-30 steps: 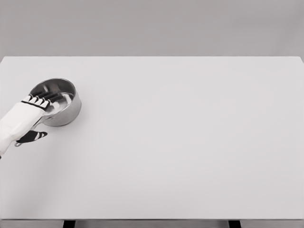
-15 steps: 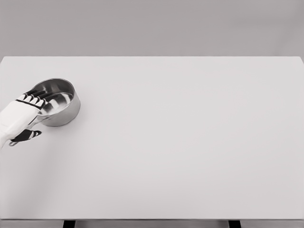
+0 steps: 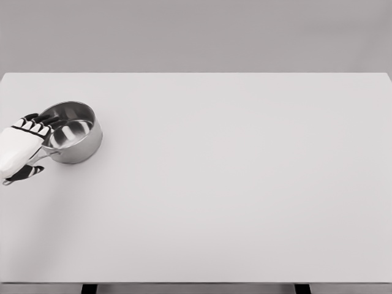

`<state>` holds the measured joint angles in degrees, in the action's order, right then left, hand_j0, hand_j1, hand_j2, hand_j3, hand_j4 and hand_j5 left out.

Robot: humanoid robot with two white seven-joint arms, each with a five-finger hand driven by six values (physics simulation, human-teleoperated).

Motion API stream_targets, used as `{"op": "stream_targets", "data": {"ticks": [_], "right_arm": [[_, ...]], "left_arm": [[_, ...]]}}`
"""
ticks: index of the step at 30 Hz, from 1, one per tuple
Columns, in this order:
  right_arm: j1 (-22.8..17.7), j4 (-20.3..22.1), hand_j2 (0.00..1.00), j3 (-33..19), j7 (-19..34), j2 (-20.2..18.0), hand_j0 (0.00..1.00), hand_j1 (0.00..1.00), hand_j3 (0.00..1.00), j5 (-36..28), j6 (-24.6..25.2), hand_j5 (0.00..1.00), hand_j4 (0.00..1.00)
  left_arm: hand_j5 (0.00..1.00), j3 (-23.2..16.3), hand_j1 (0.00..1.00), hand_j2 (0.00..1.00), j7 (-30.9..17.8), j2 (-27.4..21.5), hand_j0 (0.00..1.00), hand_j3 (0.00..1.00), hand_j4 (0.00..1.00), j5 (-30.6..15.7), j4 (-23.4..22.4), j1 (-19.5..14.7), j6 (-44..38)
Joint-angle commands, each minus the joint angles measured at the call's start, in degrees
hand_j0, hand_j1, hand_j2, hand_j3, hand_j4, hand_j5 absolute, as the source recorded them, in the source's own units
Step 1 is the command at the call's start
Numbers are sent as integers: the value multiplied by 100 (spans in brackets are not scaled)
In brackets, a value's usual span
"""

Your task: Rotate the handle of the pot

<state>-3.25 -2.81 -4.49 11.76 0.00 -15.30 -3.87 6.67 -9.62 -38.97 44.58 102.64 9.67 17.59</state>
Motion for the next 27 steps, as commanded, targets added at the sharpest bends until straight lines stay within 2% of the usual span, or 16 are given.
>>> {"op": "stream_targets", "data": {"ticks": [1,8,27], "right_arm": [[0,0,100,0,1,0,100,100,100,1,1,100,100],[0,0,100,0,1,0,100,100,100,1,1,100,100],[0,0,100,0,1,0,100,100,100,1,1,100,100]], "left_arm": [[100,19,100,100,4,-5,100,100,100,50,1,0,-2],[100,45,100,100,4,-40,100,100,100,253,-7,0,-186],[100,150,100,100,4,-40,100,100,100,253,-78,-53,-670]]}}
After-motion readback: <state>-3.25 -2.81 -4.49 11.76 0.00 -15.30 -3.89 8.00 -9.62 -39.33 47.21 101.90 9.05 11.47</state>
